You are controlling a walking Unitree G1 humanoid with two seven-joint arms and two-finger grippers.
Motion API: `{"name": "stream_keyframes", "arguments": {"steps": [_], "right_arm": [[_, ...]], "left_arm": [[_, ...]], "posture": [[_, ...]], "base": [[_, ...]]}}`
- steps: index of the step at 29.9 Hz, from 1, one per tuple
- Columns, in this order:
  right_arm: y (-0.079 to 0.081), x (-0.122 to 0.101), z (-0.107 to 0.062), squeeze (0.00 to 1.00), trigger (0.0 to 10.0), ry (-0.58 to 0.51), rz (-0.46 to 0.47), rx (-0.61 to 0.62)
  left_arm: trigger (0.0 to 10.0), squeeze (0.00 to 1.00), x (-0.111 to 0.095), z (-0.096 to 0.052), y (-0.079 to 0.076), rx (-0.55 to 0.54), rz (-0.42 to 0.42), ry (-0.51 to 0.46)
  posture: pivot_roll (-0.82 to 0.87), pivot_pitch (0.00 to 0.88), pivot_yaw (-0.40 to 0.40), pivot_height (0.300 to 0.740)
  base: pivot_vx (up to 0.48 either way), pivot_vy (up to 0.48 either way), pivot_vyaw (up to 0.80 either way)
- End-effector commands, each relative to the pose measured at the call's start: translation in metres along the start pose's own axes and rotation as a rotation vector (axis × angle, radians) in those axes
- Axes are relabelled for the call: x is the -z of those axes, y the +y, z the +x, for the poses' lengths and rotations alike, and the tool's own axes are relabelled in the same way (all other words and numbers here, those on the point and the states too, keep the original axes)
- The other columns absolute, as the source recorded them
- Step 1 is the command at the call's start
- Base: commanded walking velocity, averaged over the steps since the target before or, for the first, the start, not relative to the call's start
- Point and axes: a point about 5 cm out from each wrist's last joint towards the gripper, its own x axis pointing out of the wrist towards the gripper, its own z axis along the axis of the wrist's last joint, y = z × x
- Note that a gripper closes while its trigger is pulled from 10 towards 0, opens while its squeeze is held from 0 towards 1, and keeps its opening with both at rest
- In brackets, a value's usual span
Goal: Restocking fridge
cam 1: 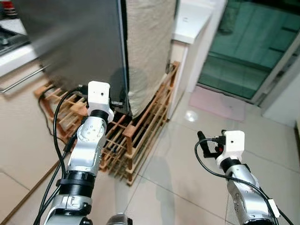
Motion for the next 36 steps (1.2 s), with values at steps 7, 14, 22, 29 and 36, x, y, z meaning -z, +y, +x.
{"name": "stream_keyframes", "arguments": {"steps": [7, 14, 22, 29, 36], "right_arm": [[-0.009, -0.001, -0.001, 0.00, 10.0, 0.000, 0.009, 0.056], [-0.010, -0.001, -0.001, 0.00, 10.0, -0.001, 0.009, 0.058], [-0.010, -0.001, -0.002, 0.00, 10.0, 0.000, 0.008, 0.058], [-0.009, -0.001, -0.002, 0.00, 10.0, 0.001, 0.009, 0.053], [-0.008, -0.001, -0.002, 0.00, 10.0, -0.002, 0.012, 0.049]], "left_arm": [[10.0, 0.00, -0.005, 0.003, -0.009, 0.029, 0.021, -0.012], [10.0, 0.00, -0.005, 0.002, -0.019, 0.060, 0.040, -0.019], [10.0, 0.00, -0.005, -0.001, -0.025, 0.059, 0.011, -0.020], [10.0, 0.00, -0.006, -0.001, -0.025, 0.037, -0.004, -0.026], [10.0, 0.00, -0.007, 0.002, -0.018, -0.026, 0.020, -0.025]], "posture": [[0.02, 0.000, -0.027, 0.740], [0.02, 0.002, -0.027, 0.740], [0.02, 0.004, -0.030, 0.740], [0.02, 0.005, -0.030, 0.740], [0.02, 0.007, -0.033, 0.740]], "base": [[0.000, 0.000, 0.36], [0.000, -0.126, 0.00], [0.000, -0.480, 0.00], [0.000, -0.137, 0.00], [0.000, 0.000, 0.00]]}}
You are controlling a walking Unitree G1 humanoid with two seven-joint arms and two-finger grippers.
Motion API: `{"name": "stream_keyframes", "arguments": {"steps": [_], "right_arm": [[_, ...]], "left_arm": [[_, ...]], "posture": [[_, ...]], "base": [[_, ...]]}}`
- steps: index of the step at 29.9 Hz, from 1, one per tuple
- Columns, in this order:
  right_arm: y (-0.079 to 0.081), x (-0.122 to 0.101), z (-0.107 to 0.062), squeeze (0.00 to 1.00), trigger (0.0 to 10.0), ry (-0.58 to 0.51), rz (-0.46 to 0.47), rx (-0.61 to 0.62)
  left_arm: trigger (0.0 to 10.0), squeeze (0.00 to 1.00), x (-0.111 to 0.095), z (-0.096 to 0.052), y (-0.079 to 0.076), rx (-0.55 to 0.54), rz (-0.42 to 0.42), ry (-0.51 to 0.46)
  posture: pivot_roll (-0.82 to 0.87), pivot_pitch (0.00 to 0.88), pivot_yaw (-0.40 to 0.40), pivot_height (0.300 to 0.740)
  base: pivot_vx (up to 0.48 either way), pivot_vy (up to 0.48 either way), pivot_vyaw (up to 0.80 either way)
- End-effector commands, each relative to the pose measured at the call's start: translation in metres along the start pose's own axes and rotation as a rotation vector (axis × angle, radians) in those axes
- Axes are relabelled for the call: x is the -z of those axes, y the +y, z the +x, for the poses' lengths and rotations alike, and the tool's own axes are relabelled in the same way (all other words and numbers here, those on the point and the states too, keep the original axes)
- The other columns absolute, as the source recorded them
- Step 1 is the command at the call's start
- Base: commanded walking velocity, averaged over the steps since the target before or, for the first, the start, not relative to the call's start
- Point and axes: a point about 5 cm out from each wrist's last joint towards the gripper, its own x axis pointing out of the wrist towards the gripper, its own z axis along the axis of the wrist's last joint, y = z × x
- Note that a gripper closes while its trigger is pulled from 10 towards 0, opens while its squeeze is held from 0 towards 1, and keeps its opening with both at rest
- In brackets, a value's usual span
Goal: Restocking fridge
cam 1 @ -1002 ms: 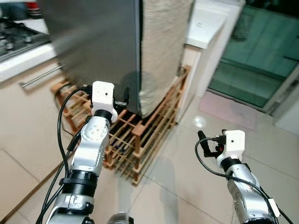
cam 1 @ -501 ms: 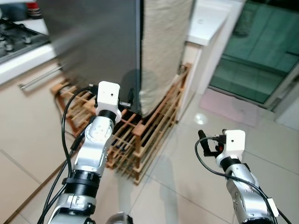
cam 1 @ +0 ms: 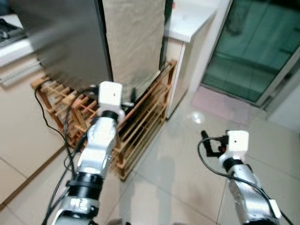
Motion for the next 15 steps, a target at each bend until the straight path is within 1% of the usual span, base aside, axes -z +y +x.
{"name": "stream_keyframes", "arguments": {"steps": [1, 4, 7, 9, 13, 15], "right_arm": [[-0.0029, -0.0031, 0.0002, 0.00, 10.0, -0.008, 0.004, 0.006], [-0.0034, -0.0034, 0.0005, 0.00, 10.0, -0.009, 0.003, 0.010], [-0.0036, -0.0039, 0.0008, 0.00, 10.0, -0.010, -0.006, 0.011], [-0.0032, -0.0042, 0.0009, 0.00, 10.0, -0.012, -0.010, 0.006], [-0.0031, -0.0037, 0.0008, 0.00, 10.0, -0.009, -0.009, 0.011], [-0.0030, -0.0029, 0.0008, 0.00, 10.0, -0.008, 0.000, 0.018]], "left_arm": [[10.0, 0.00, -0.0023, 0.0022, -0.0028, -0.011, -0.005, -0.001], [10.0, 0.00, -0.0026, 0.0025, -0.0035, 0.002, 0.005, -0.002], [10.0, 0.00, -0.0029, 0.0021, -0.0051, 0.014, -0.003, -0.004], [10.0, 0.00, -0.0030, 0.0019, -0.0056, 0.010, -0.004, -0.006], [10.0, 0.00, -0.0023, 0.0017, -0.0061, 0.007, -0.006, -0.003], [10.0, 0.00, -0.0020, 0.0017, -0.0056, 0.004, -0.011, -0.004]], "posture": [[0.02, 0.007, -0.033, 0.740], [0.01, 0.007, -0.033, 0.740], [0.02, 0.005, -0.032, 0.740], [0.02, 0.005, -0.031, 0.740], [0.02, 0.004, -0.031, 0.740], [0.02, 0.001, -0.029, 0.740]], "base": [[0.000, 0.000, 0.00], [0.000, 0.000, 0.00], [0.000, 0.000, 0.00], [0.309, 0.000, 0.00], [0.447, 0.000, 0.68], [0.461, 0.000, 0.00]]}}
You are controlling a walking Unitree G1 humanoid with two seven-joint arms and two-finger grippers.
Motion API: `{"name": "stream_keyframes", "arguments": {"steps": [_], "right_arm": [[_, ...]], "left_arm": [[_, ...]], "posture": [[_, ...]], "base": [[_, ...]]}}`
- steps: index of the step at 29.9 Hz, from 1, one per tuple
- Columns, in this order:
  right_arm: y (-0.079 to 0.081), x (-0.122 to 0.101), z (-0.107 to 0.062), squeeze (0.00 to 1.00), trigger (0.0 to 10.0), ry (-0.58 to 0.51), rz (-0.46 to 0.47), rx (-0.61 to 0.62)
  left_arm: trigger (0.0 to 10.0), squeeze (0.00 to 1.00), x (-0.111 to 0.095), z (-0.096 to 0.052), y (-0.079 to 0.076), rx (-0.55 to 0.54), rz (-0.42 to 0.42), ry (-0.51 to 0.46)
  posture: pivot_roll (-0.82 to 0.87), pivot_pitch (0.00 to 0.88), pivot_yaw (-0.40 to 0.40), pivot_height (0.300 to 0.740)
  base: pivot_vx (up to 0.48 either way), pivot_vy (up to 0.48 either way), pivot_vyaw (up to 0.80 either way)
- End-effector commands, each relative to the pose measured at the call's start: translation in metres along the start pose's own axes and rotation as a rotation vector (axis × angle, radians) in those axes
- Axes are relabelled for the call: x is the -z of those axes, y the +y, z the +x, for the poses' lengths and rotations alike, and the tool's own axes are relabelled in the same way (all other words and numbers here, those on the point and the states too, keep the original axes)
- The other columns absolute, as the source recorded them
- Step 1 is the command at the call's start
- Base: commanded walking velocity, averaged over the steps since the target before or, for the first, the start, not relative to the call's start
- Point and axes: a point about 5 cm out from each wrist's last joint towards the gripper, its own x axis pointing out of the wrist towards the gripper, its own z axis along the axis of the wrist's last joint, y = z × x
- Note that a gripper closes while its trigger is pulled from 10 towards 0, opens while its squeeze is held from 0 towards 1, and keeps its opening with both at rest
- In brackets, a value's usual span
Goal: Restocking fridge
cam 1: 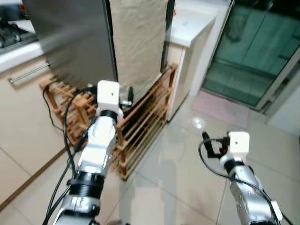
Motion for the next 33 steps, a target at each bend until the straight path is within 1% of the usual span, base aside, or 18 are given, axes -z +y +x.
{"name": "stream_keyframes", "arguments": {"steps": [1, 5, 8, 11, 13, 14, 15, 17, 18, 19, 21, 23, 24, 26, 27, 29, 30, 33], "right_arm": [[-0.003, -0.005, 0.001, 0.00, 10.0, -0.014, -0.003, 0.012], [-0.003, -0.004, 0.001, 0.00, 10.0, -0.014, -0.007, 0.012], [-0.003, -0.004, 0.001, 0.00, 10.0, -0.014, -0.008, 0.012], [0.000, -0.013, -0.002, 0.00, 10.0, -0.037, -0.017, 0.008], [0.000, -0.015, -0.009, 0.00, 10.0, -0.042, -0.019, 0.003], [0.000, -0.015, -0.009, 0.00, 10.0, -0.042, -0.019, 0.003], [0.001, -0.016, -0.025, 0.00, 10.0, -0.041, -0.037, -0.028], [0.003, -0.014, -0.040, 0.00, 10.0, -0.026, -0.054, -0.059], [0.004, -0.012, -0.047, 0.00, 10.0, -0.017, -0.052, -0.069], [0.005, -0.011, -0.051, 0.00, 10.0, -0.012, -0.049, -0.073], [0.007, -0.016, -0.058, 0.00, 10.0, -0.023, -0.042, -0.079], [0.010, -0.024, -0.060, 0.00, 10.0, -0.046, -0.036, -0.081], [0.010, -0.025, -0.060, 0.00, 10.0, -0.053, -0.035, -0.083], [0.009, -0.025, -0.060, 0.00, 10.0, -0.053, -0.031, -0.086], [0.008, -0.024, -0.060, 0.00, 10.0, -0.050, -0.030, -0.086], [-0.005, -0.012, -0.056, 0.00, 10.0, -0.019, -0.027, -0.075], [-0.017, 0.000, -0.051, 0.00, 10.0, 0.011, -0.022, -0.050], [-0.021, 0.002, -0.049, 0.00, 10.0, 0.017, -0.017, -0.040]], "left_arm": [[10.0, 0.00, -0.002, 0.002, 0.001, -0.006, -0.002, -0.002], [10.0, 0.00, -0.004, 0.002, 0.002, -0.009, -0.027, -0.015], [10.0, 0.00, -0.003, 0.001, 0.004, -0.022, -0.027, -0.012], [10.0, 0.00, -0.001, -0.003, 0.007, -0.005, 0.002, -0.001], [10.0, 0.00, 0.001, -0.009, 0.011, 0.016, 0.016, 0.003], [10.0, 0.00, 0.001, -0.009, 0.011, 0.016, 0.016, 0.003], [10.0, 0.00, 0.007, -0.022, 0.019, 0.072, 0.051, 0.026], [10.0, 0.00, 0.018, -0.037, 0.027, 0.128, 0.059, 0.069], [10.0, 0.00, 0.022, -0.045, 0.030, 0.169, 0.040, 0.084], [10.0, 0.00, 0.025, -0.051, 0.032, 0.195, 0.026, 0.091], [10.0, 0.00, 0.022, -0.067, 0.031, 0.291, 0.019, 0.073], [10.0, 0.00, 0.018, -0.075, 0.030, 0.303, -0.017, 0.062], [10.0, 0.00, 0.015, -0.077, 0.030, 0.278, -0.009, 0.049], [10.0, 0.00, 0.012, -0.078, 0.030, 0.257, -0.018, 0.039], [10.0, 0.00, 0.007, -0.078, 0.028, 0.230, -0.028, 0.019], [10.0, 0.00, -0.003, -0.076, 0.023, 0.207, -0.051, -0.019], [10.0, 0.00, -0.008, -0.072, 0.020, 0.186, -0.033, -0.043], [10.0, 0.00, -0.011, -0.071, 0.018, 0.179, -0.049, -0.052]], "posture": [[0.02, 0.000, -0.028, 0.740], [0.02, 0.000, -0.028, 0.740], [0.02, 0.000, -0.028, 0.740], [0.02, 0.000, -0.025, 0.740], [0.03, 0.000, -0.023, 0.740], [0.03, 0.000, -0.023, 0.740], [0.03, 0.000, -0.022, 0.740], [0.03, 0.000, -0.018, 0.740], [0.03, 0.000, -0.014, 0.740], [0.03, 0.000, -0.014, 0.740], [0.03, 0.000, -0.014, 0.740], [0.03, 0.000, -0.007, 0.740], [0.03, 0.000, -0.010, 0.740], [0.03, 0.000, -0.012, 0.740], [0.03, 0.000, -0.014, 0.740], [0.04, 0.000, -0.021, 0.740], [0.04, 0.000, -0.020, 0.740], [0.03, 0.000, -0.021, 0.740]], "base": [[0.458, 0.000, 0.00], [0.458, 0.000, 0.00], [0.000, 0.000, 0.00], [0.000, 0.000, 0.00], [0.000, 0.000, 0.00], [0.000, 0.000, 0.00], [0.000, 0.000, 0.00], [0.000, 0.000, 0.00], [0.000, 0.000, 0.00], [0.000, 0.000, 0.00], [0.000, 0.000, 0.00], [0.000, 0.000, 0.00], [0.000, 0.000, 0.00], [0.000, 0.000, 0.00], [0.000, 0.000, 0.00], [0.292, 0.000, 0.00], [0.454, 0.000, 0.00], [0.451, 0.000, 0.00]]}}
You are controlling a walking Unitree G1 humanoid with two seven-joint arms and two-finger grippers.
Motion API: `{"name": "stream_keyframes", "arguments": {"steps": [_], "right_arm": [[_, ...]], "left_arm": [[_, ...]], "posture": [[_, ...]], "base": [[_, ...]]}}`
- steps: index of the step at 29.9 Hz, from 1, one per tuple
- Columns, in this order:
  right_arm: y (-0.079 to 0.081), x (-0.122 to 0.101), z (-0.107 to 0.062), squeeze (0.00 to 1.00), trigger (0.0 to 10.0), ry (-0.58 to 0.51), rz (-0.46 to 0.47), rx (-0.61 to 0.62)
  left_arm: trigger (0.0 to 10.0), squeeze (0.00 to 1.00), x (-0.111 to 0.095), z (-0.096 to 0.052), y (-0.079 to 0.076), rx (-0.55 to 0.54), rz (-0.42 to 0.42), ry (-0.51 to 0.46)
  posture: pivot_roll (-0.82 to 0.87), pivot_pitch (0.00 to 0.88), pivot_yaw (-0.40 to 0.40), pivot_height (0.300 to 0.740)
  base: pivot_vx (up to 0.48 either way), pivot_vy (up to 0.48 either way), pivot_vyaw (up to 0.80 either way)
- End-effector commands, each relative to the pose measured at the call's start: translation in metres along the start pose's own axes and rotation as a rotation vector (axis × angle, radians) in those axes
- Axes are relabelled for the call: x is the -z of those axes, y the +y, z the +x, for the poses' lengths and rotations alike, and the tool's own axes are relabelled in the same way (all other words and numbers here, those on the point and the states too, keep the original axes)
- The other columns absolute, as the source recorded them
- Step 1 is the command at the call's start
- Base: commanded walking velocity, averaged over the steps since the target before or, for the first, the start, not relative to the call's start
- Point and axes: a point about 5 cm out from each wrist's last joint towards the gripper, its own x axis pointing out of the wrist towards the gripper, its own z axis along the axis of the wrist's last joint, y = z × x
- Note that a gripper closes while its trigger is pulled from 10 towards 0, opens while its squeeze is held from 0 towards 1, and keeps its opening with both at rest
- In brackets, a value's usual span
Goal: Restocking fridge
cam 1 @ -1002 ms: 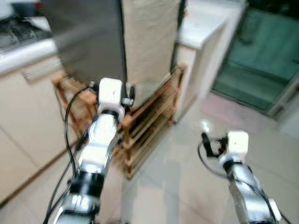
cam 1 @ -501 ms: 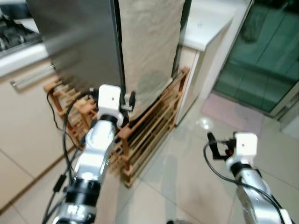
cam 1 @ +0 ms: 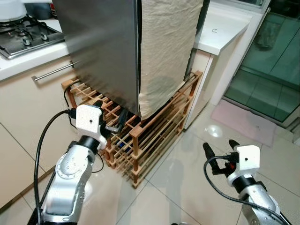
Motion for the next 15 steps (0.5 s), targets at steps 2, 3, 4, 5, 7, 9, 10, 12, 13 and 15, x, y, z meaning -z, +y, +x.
{"name": "stream_keyframes", "arguments": {"steps": [2, 3, 4, 5, 7, 9, 10, 12, 13, 15], "right_arm": [[-0.007, -0.009, 0.006, 0.00, 10.0, -0.035, -0.001, 0.011], [-0.008, -0.010, 0.008, 0.00, 10.0, -0.038, -0.002, 0.013], [-0.009, -0.011, 0.009, 0.00, 10.0, -0.041, -0.002, 0.014], [-0.007, -0.012, 0.007, 0.00, 10.0, -0.047, -0.005, 0.011], [-0.002, -0.016, 0.003, 0.00, 10.0, -0.066, -0.009, 0.003], [-0.001, -0.018, 0.004, 0.00, 10.0, -0.073, -0.011, 0.001], [0.001, -0.020, 0.005, 0.00, 10.0, -0.079, -0.012, 0.001], [0.003, -0.023, 0.007, 0.00, 10.0, -0.090, -0.013, 0.004], [0.003, -0.025, 0.008, 0.00, 10.0, -0.093, -0.011, 0.006], [0.004, -0.026, 0.007, 0.00, 10.0, -0.095, -0.014, 0.005]], "left_arm": [[10.0, 0.00, -0.010, 0.003, -0.006, 0.007, -0.007, -0.031], [10.0, 0.00, -0.010, 0.003, -0.006, 0.007, -0.007, -0.030], [10.0, 0.00, -0.011, 0.003, -0.006, 0.005, -0.007, -0.028], [10.0, 0.00, -0.011, 0.004, -0.006, 0.004, -0.007, -0.027], [10.0, 0.00, -0.011, 0.006, -0.004, -0.008, 0.001, -0.023], [10.0, 0.00, -0.011, 0.007, -0.002, -0.025, -0.003, -0.026], [10.0, 0.00, -0.012, 0.009, 0.000, -0.039, -0.006, -0.029], [10.0, 0.00, -0.014, 0.013, 0.004, -0.062, -0.003, -0.032], [10.0, 0.00, -0.014, 0.014, 0.005, -0.069, 0.002, -0.033], [10.0, 0.00, -0.016, 0.016, 0.007, -0.078, 0.012, -0.034]], "posture": [[0.03, 0.000, -0.020, 0.740], [0.03, 0.000, -0.021, 0.740], [0.03, 0.000, -0.021, 0.740], [0.04, 0.000, -0.023, 0.740], [0.04, 0.000, -0.024, 0.740], [0.04, 0.000, -0.024, 0.740], [0.04, 0.000, -0.025, 0.740], [0.04, 0.000, -0.024, 0.740], [0.04, 0.000, -0.024, 0.740], [0.03, 0.000, -0.024, 0.740]], "base": [[0.452, 0.000, 0.00], [0.450, 0.000, 0.00], [0.450, 0.000, 0.00], [0.439, 0.000, 0.00], [0.429, 0.000, 0.00], [0.000, 0.000, 0.00], [0.000, 0.000, 0.00], [0.000, 0.000, 0.00], [0.000, 0.000, 0.00], [0.000, 0.000, 0.00]]}}
